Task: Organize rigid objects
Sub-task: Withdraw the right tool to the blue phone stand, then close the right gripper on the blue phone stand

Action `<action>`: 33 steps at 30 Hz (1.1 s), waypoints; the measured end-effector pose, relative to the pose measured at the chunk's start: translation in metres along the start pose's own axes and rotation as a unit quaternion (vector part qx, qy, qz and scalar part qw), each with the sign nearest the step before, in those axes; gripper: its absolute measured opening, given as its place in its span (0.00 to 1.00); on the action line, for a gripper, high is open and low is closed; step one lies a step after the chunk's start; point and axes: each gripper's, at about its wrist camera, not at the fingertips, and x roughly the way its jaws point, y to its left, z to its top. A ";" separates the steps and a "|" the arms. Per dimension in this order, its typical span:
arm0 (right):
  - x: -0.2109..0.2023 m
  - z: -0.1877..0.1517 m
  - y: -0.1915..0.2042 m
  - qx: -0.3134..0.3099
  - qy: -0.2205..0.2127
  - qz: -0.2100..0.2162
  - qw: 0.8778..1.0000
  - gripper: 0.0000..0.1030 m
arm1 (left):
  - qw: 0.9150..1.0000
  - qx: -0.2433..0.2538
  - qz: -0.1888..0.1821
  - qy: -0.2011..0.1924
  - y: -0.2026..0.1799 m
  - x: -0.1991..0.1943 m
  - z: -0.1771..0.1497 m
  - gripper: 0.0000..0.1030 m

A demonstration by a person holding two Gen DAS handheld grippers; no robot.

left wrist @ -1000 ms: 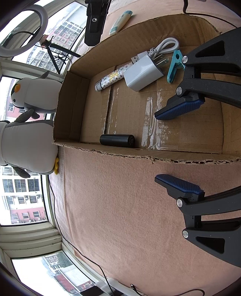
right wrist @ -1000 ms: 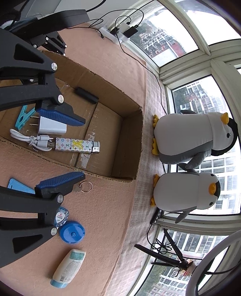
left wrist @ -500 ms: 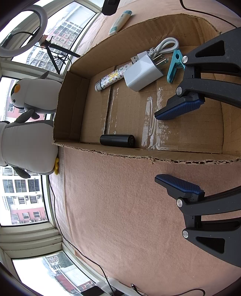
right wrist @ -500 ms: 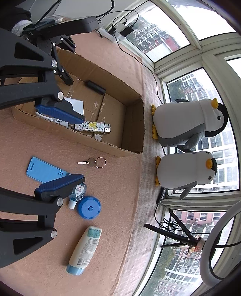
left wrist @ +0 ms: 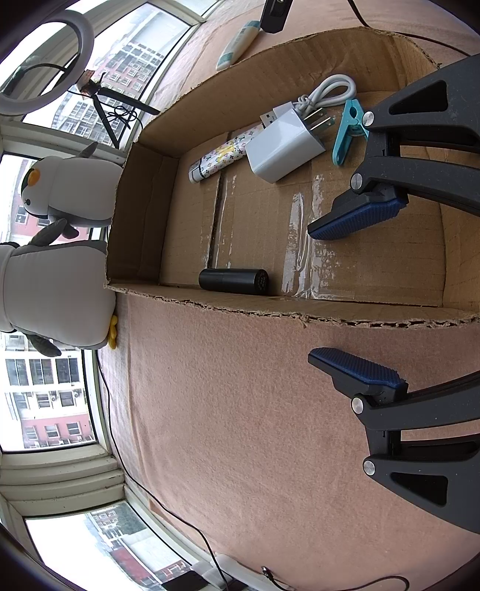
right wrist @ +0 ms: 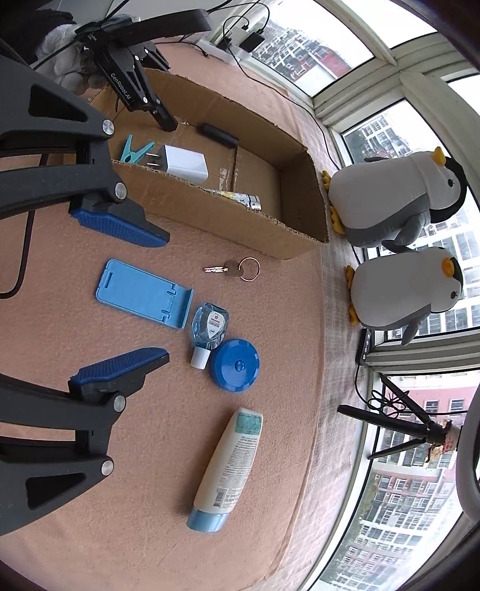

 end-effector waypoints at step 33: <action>0.056 -0.010 0.016 -0.040 0.049 -0.081 0.995 0.51 | 1.000 0.000 0.000 0.000 0.000 0.000 0.000 0.63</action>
